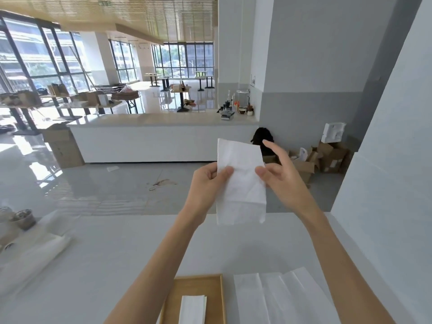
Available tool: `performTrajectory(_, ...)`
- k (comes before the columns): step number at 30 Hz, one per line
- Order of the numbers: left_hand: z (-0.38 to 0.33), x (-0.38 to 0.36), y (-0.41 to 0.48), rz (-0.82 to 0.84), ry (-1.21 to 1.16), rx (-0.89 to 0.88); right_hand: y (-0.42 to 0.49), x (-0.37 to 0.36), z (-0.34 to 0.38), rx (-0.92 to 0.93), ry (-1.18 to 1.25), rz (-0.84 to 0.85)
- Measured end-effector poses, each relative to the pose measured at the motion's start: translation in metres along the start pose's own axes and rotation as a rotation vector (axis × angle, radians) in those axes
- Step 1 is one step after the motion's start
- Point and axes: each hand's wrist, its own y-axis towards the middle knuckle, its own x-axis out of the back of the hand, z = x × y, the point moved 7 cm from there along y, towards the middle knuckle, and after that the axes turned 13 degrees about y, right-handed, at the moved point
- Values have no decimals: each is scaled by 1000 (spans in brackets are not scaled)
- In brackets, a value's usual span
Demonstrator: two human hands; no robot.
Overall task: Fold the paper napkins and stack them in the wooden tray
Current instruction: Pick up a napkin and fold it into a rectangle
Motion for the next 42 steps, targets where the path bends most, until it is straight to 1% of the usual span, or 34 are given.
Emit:
performTrajectory(2, 1, 0, 0, 5, 10, -3, -4, -6, -8, 30, 108, -81)
performTrajectory(4, 3, 2, 1, -19, 39, -9, -3, -6, -9, 66, 118, -166)
performTrajectory(6, 3, 8, 0, -90, 54, -27, -1, -5, -9, 82, 89, -204)
performTrajectory(9, 1, 17, -1, -180, 106, -100, 2, -4, -9, 64, 48, -214)
performTrajectory(13, -2, 25, -1, -218, 246, -158, 4, -3, -6, 52, -9, -223)
performTrajectory(18, -7, 29, 5, -240, 342, -154, 10, -2, 0, 94, -112, -230)
performTrajectory(21, -11, 33, 9, -252, 402, -166, 14, -1, 2, 121, -219, -220)
performTrajectory(23, -15, 36, 12, -229, 423, -180, 16, 1, 5, 129, -251, -214)
performTrajectory(25, -17, 36, 16, -159, 367, -176, 18, 1, 9, 117, -219, -194)
performTrajectory(28, -15, 31, 17, -42, 178, -139, 21, -4, 10, 96, -179, -156)
performTrajectory(30, -9, 23, 14, 52, 68, -108, 23, -2, 11, 93, -142, -165)
performTrajectory(33, 2, 10, 6, 168, 35, -106, 24, 6, 11, 68, -72, -200)
performTrajectory(35, 4, 8, 3, 164, -1, -118, 22, 8, 8, 34, -24, -192)
performTrajectory(38, 2, 15, 4, 53, -8, -129, 15, 3, -1, -34, 15, -102)
performTrajectory(40, 0, 18, 6, 8, 23, -139, 8, -4, -9, -61, 98, -51)
performTrajectory(42, -1, 19, 7, -12, 91, -165, 2, -10, -13, -65, 153, -47)
